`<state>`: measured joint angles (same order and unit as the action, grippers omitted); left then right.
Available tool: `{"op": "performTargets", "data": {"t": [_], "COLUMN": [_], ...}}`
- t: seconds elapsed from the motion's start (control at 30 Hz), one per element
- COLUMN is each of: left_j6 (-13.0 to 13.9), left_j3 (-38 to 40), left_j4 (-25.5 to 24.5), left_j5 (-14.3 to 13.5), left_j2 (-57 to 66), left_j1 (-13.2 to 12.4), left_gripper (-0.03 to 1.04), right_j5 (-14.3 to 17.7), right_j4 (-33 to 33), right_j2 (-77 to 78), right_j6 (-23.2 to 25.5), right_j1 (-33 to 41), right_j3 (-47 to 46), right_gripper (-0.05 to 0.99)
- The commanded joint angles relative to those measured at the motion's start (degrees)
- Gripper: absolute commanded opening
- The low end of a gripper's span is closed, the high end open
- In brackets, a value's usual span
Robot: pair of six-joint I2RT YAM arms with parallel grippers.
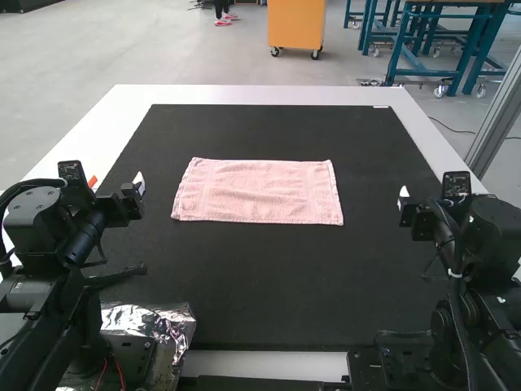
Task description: Fold the towel.
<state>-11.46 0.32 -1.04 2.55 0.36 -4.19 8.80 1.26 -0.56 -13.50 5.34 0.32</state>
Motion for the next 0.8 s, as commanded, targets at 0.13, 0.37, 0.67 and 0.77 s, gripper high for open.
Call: {"op": "performTargets", "data": {"t": [0.13, 0.37, 0.67, 0.77], "left_j6": [-0.4, -0.4, 6.7, 9.5], "left_j3": [-0.3, -0.3, -0.3, -0.3], "left_j4": [0.4, 0.4, 2.3, 4.5], "left_j5": [-0.8, -0.8, -0.9, -0.9], "left_j2": [-0.4, -0.4, -0.4, -0.4], "left_j1": [0.0, 0.0, -0.3, -0.2], "left_gripper": [0.96, 0.96, 0.96, 0.96], "right_j5": [-0.1, -0.1, -5.6, -5.9], "right_j4": [0.3, 0.2, 6.7, 9.9], "right_j2": [0.5, 0.5, 0.5, 0.6], "right_j6": [0.6, 0.6, -5.8, -8.9], "right_j1": [-0.3, -0.3, -0.3, -0.2], "right_j3": [-0.4, -0.4, -0.4, -0.4], "right_gripper": [0.92, 0.92, 0.92, 0.92]}}
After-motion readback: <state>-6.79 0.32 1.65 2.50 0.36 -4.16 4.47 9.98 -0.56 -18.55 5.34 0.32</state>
